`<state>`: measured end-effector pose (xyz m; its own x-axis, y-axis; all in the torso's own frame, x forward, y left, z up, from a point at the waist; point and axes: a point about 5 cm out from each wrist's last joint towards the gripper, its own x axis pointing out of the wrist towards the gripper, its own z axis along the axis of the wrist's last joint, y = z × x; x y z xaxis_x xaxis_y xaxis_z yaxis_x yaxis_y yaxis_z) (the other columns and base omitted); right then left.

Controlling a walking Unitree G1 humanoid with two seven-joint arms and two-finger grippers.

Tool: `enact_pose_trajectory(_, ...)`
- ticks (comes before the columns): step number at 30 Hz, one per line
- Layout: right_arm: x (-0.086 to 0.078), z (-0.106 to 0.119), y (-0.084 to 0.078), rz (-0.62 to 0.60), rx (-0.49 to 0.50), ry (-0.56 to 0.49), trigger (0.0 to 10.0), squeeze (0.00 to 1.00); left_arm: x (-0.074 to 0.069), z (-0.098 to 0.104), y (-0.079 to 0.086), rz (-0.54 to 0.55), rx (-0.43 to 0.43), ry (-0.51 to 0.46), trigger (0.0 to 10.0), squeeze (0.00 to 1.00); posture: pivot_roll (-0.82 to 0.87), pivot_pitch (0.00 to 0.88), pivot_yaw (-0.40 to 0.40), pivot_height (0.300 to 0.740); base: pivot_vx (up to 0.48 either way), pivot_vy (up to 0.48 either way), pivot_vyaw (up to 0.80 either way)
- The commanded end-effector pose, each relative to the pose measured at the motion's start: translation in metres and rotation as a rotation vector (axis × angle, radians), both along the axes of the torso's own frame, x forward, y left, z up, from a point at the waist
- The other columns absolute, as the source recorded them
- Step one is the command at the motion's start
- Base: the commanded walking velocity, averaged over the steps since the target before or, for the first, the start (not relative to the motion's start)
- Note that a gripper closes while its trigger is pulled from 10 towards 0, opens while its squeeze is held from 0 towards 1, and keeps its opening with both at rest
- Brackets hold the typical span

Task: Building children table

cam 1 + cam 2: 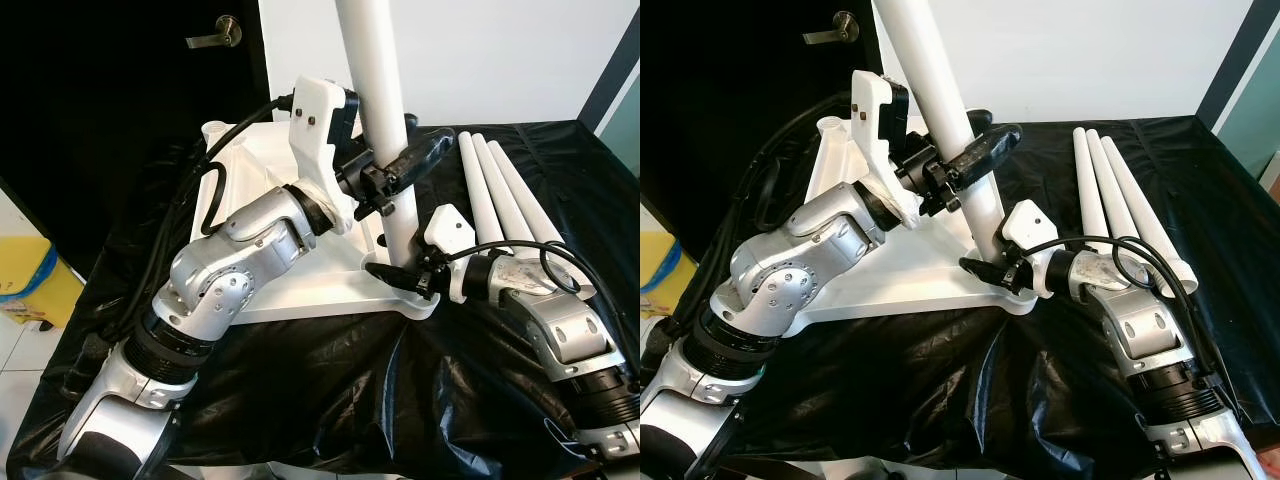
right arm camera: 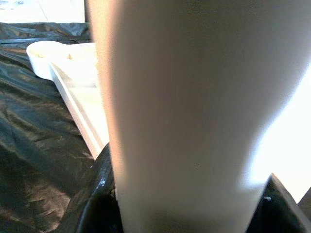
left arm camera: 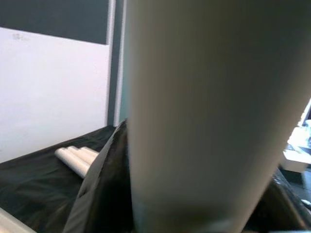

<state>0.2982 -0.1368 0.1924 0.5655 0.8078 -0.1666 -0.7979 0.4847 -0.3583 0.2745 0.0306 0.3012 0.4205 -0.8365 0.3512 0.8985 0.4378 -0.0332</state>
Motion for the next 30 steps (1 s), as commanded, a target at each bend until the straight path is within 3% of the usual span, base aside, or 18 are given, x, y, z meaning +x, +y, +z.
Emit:
enact_pose_trajectory(1,0.000,0.004,0.003,0.004,0.020,-0.011,10.0,0.00,-0.024,0.005,-0.004,-0.445,0.076,-0.184,0.0,0.00,-0.06,0.012,0.002,0.740,0.000,0.000,0.00)
enact_pose_trajectory(12,0.003,0.007,0.006,-0.021,0.066,-0.023,10.0,0.00,-0.014,0.005,-0.005,-0.356,0.100,-0.137,0.0,0.00,-0.05,0.024,0.003,0.740,0.000,0.000,0.00)
enact_pose_trajectory(13,0.005,0.009,0.006,-0.045,0.090,-0.033,10.0,0.00,-0.010,0.010,-0.004,-0.327,0.078,-0.111,5.2,0.00,-0.05,0.037,0.007,0.740,0.000,0.000,0.00)
enact_pose_trajectory(15,0.005,0.009,0.006,-0.045,0.090,-0.033,10.0,0.00,-0.010,0.010,-0.004,-0.327,0.078,-0.111,5.2,0.00,-0.05,0.037,0.007,0.740,0.000,0.000,0.00)
enact_pose_trajectory(16,0.008,0.013,0.008,-0.072,0.118,-0.047,10.0,0.11,-0.008,0.016,-0.005,-0.286,0.074,-0.099,10.0,0.00,-0.05,0.049,0.012,0.740,0.000,0.000,0.00)
enact_pose_trajectory(17,0.011,0.017,0.012,-0.108,0.163,-0.067,10.0,1.00,-0.001,0.023,-0.007,-0.199,0.076,-0.079,10.0,0.00,-0.04,0.059,0.015,0.740,0.000,0.000,0.00)
enact_pose_trajectory(20,0.014,0.021,0.018,-0.161,0.216,-0.092,10.0,1.00,0.009,0.031,-0.008,-0.082,0.081,-0.054,10.0,0.00,-0.05,0.066,0.014,0.740,0.000,0.000,0.00)
enact_pose_trajectory(24,0.014,0.022,0.023,-0.190,0.238,-0.104,10.0,1.00,0.014,0.035,-0.008,-0.045,0.077,-0.041,10.0,0.00,-0.04,0.070,0.016,0.740,0.000,0.000,0.00)
enact_pose_trajectory(25,0.015,0.023,0.028,-0.213,0.251,-0.120,10.0,0.00,0.019,0.039,-0.008,-0.004,0.074,-0.035,10.0,0.00,-0.04,0.072,0.016,0.740,0.000,0.000,0.00)
enact_pose_trajectory(29,0.014,0.024,0.034,-0.231,0.260,-0.134,10.0,0.00,0.023,0.041,-0.007,0.026,0.069,-0.026,10.0,0.00,-0.04,0.070,0.017,0.740,0.000,0.000,0.00)
enact_pose_trajectory(30,0.015,0.023,0.042,-0.263,0.274,-0.145,10.0,0.00,0.028,0.044,-0.007,0.073,0.044,-0.005,10.0,0.00,-0.04,0.066,0.023,0.740,0.000,0.000,0.00)
